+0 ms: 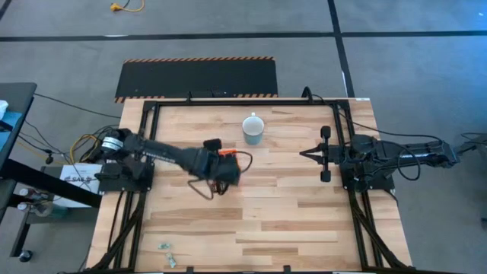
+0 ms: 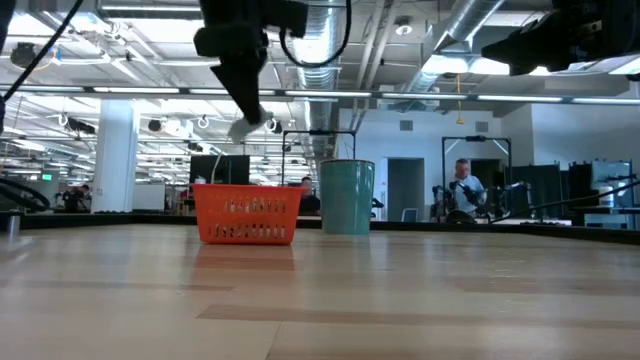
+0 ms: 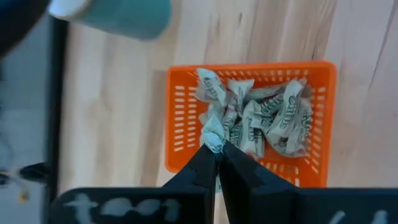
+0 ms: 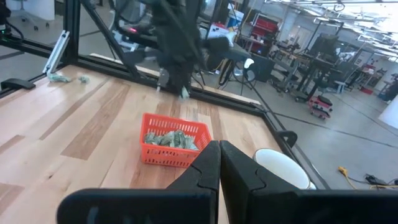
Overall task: Pick and place items into bin
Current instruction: Put the green stevia packet into the orange bin
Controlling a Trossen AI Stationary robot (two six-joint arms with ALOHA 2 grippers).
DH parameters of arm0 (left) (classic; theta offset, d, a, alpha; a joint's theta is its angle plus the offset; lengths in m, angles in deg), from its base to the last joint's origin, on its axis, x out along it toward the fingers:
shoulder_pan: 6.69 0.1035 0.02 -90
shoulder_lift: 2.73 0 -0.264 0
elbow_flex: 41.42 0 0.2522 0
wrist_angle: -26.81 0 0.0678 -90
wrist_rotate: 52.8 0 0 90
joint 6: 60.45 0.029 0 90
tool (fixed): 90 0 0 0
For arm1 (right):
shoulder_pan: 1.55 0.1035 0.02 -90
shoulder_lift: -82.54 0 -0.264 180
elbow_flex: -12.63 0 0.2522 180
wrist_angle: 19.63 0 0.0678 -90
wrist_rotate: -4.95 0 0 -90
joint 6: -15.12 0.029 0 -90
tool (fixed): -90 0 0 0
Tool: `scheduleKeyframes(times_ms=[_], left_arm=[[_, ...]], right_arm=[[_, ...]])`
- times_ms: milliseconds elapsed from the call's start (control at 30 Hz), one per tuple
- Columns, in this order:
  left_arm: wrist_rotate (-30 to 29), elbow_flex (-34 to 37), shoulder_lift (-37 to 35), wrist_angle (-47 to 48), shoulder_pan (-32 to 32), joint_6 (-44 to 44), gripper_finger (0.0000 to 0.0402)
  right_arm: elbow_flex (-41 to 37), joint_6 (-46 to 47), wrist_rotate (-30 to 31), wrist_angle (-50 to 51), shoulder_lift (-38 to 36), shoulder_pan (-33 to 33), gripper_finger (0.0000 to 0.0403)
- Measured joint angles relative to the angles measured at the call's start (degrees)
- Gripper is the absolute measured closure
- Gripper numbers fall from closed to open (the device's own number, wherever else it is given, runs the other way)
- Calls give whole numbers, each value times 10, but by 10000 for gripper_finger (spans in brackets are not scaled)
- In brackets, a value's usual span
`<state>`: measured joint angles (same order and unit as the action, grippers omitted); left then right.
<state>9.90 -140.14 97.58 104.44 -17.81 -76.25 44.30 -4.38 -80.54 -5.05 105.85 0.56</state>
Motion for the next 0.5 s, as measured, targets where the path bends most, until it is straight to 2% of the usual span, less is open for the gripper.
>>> scheduleKeyframes(times_ms=[133,333,500], left_arm=[[48,4,0,-9,41,20,401],[52,4,0,-9,67,18,390],[59,4,0,-17,77,15,362]], right_arm=[[0,-3,0,0,0,0,401],[0,-5,0,0,0,0,401],[0,-4,0,0,0,0,401]])
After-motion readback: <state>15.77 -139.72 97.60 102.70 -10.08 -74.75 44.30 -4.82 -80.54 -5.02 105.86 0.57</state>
